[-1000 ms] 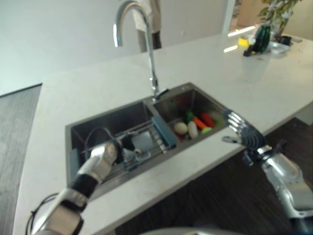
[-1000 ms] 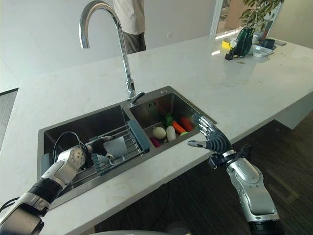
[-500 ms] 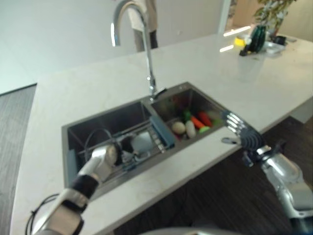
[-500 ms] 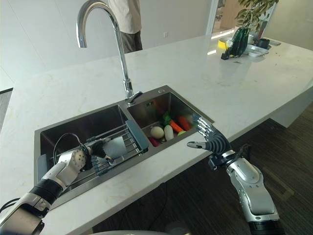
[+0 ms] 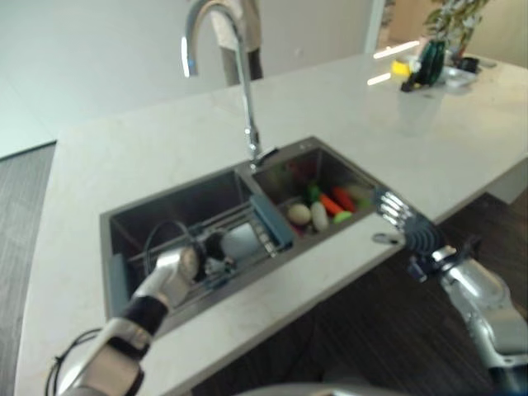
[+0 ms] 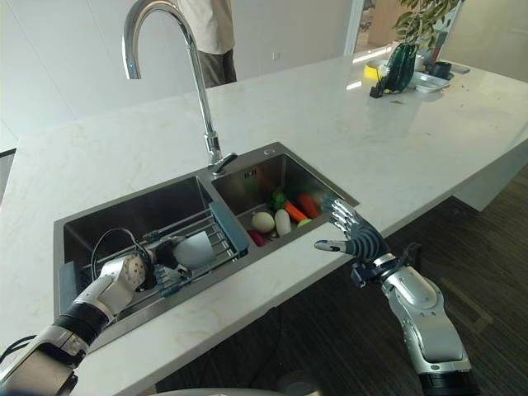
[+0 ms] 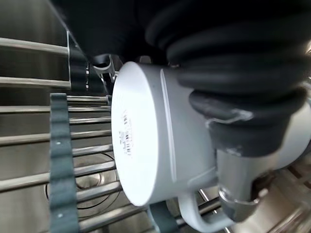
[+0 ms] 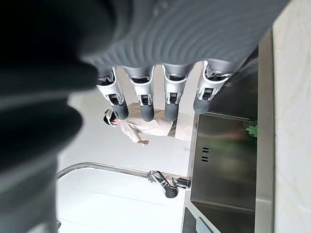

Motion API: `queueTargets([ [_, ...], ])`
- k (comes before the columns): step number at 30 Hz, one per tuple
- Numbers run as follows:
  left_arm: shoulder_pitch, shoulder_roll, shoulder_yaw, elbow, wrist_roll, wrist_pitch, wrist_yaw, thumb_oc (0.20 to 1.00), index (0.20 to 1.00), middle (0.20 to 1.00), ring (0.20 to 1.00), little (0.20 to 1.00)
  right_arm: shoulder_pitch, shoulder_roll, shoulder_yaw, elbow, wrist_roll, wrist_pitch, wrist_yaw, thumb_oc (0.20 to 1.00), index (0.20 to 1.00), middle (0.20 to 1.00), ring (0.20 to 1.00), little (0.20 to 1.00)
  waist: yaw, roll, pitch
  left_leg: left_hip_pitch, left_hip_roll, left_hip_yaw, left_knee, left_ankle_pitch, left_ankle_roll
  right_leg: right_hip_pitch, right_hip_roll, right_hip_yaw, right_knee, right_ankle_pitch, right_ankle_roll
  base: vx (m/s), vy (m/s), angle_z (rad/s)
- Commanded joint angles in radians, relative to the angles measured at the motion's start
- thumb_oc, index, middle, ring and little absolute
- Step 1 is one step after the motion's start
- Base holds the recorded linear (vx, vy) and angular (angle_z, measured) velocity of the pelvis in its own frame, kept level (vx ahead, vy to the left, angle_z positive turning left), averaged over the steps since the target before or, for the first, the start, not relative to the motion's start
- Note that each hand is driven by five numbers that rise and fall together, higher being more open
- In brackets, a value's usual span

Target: Place the dishes in the dishwasher.

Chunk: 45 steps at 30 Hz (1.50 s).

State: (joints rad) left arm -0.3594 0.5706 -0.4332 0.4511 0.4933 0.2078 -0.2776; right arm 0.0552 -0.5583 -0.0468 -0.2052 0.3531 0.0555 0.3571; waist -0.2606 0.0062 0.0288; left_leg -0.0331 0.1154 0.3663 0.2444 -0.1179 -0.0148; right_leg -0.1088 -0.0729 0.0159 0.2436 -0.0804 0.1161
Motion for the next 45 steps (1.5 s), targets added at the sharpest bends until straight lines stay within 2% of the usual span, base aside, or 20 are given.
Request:
queueTargets([
  [1,-0.040,0.003,0.000,0.049,0.050,-0.003,0.026,1.000,1.000,1.000,1.000,1.000,-0.016,-0.028,-0.008,-0.074,-0.003,-0.034,0.006,1.000,1.000,1.000,1.000,1.000,-0.010,0.007,0.008,0.031,0.025,-0.035,0.056,-0.130,0.000,-0.016,-0.031,-0.019,0.056,-0.057,0.069,0.00,0.000,0.00],
  [11,-0.040,-0.045,-0.010,0.135,0.054,-0.008,0.067,1.000,1.000,1.000,1.000,1.000,-0.012,-0.020,-0.007,-0.076,0.014,-0.036,0.023,1.000,1.000,1.000,1.000,1.000,-0.023,0.004,0.005,0.034,0.027,-0.025,0.056,-0.131,0.002,-0.020,-0.027,-0.012,0.056,-0.055,0.070,0.00,0.000,0.00],
  [12,-0.039,-0.050,-0.012,0.149,0.059,-0.010,0.070,0.875,0.875,0.875,0.875,0.875,-0.012,-0.020,-0.007,-0.076,0.014,-0.036,0.024,1.000,1.000,1.000,1.000,1.000,-0.025,0.004,0.005,0.034,0.027,-0.025,0.056,-0.131,0.002,-0.021,-0.027,-0.010,0.056,-0.055,0.070,0.00,0.000,0.00],
  [13,-0.038,-0.059,-0.015,0.169,0.065,-0.012,0.074,0.507,0.507,0.507,0.507,0.507,-0.013,-0.020,-0.005,-0.076,0.013,-0.035,0.024,1.000,1.000,1.000,1.000,1.000,-0.027,0.004,0.005,0.034,0.028,-0.023,0.056,-0.131,0.002,-0.021,-0.026,-0.009,0.056,-0.055,0.071,0.00,0.000,0.00],
  [14,-0.040,-0.065,-0.016,0.181,0.075,-0.012,0.072,0.200,0.200,0.200,0.200,0.200,-0.013,-0.020,-0.006,-0.075,0.012,-0.036,0.026,1.000,1.000,1.000,1.000,1.000,-0.029,0.004,0.004,0.034,0.029,-0.022,0.056,-0.131,0.002,-0.022,-0.026,-0.008,0.056,-0.055,0.071,0.00,-0.009,-0.04],
  [17,-0.041,-0.077,-0.025,0.223,0.092,0.001,0.076,0.200,0.200,0.200,0.200,0.200,-0.017,-0.020,-0.001,-0.077,0.010,-0.030,0.030,1.000,1.000,1.000,1.000,1.000,-0.033,0.003,0.004,0.036,0.029,-0.018,0.056,-0.131,0.003,-0.022,-0.024,-0.003,0.056,-0.055,0.071,0.00,-0.011,-0.09],
  [22,-0.045,-0.075,-0.022,0.244,0.095,-0.023,0.084,0.200,0.200,0.200,0.200,0.200,-0.016,-0.022,0.002,-0.077,0.008,-0.029,0.034,1.000,1.000,1.000,1.000,1.000,-0.035,0.003,0.004,0.038,0.030,-0.014,0.056,-0.131,0.003,-0.022,-0.023,-0.001,0.056,-0.052,0.071,0.00,0.001,-0.08],
  [26,-0.032,-0.087,-0.013,0.232,0.054,-0.008,0.146,0.200,0.200,0.200,0.200,0.200,-0.012,-0.016,0.004,-0.076,0.002,-0.033,0.031,1.000,1.000,1.000,1.000,1.000,-0.028,0.001,0.006,0.036,0.029,-0.020,0.056,-0.130,0.002,-0.022,-0.025,-0.006,0.056,-0.051,0.071,0.00,-0.002,-0.01],
  [36,0.001,-0.064,0.007,0.143,-0.013,-0.025,0.190,0.200,0.200,0.200,0.200,0.200,-0.006,-0.009,0.007,-0.075,-0.002,-0.041,-0.004,1.000,1.000,1.000,1.000,1.000,-0.004,-0.003,0.012,0.032,0.025,-0.033,0.056,-0.131,0.002,-0.018,-0.034,-0.022,0.056,-0.052,0.072,0.00,0.000,0.01],
  [37,0.006,-0.054,0.020,0.124,-0.042,-0.019,0.208,0.200,0.200,0.200,0.200,0.200,-0.005,-0.007,0.007,-0.074,-0.005,-0.042,-0.011,1.000,1.000,1.000,1.000,1.000,0.001,-0.003,0.012,0.031,0.024,-0.035,0.056,-0.131,0.002,-0.018,-0.036,-0.024,0.056,-0.052,0.072,-0.04,-0.008,0.16],
  [39,0.072,0.007,0.115,-0.027,-0.150,-0.047,0.243,0.200,0.200,0.200,0.200,0.200,0.021,0.000,-0.018,-0.079,-0.013,-0.047,-0.037,1.000,1.000,1.000,1.000,1.000,0.029,-0.004,0.021,0.027,0.020,-0.052,0.056,-0.129,0.000,-0.014,-0.042,-0.039,0.056,-0.053,0.070,-0.06,-0.013,0.18],
  [41,0.132,0.037,0.191,-0.109,-0.185,-0.073,0.279,0.200,0.200,0.200,0.200,0.200,0.034,0.003,-0.041,-0.077,-0.011,-0.051,-0.046,1.000,1.000,1.000,1.000,1.000,0.046,-0.008,0.024,0.024,0.016,-0.066,0.056,-0.128,-0.002,-0.011,-0.045,-0.047,0.056,-0.056,0.068,-0.03,-0.012,0.11],
  [45,0.175,0.063,0.255,-0.191,-0.231,-0.099,0.290,0.200,0.200,0.200,0.200,0.200,0.039,0.000,-0.056,-0.079,-0.008,-0.045,-0.055,1.000,1.000,1.000,1.000,1.000,0.062,-0.009,0.029,0.021,0.013,-0.079,0.056,-0.127,-0.004,-0.005,-0.048,-0.056,0.056,-0.058,0.063,0.00,0.009,0.21],
])
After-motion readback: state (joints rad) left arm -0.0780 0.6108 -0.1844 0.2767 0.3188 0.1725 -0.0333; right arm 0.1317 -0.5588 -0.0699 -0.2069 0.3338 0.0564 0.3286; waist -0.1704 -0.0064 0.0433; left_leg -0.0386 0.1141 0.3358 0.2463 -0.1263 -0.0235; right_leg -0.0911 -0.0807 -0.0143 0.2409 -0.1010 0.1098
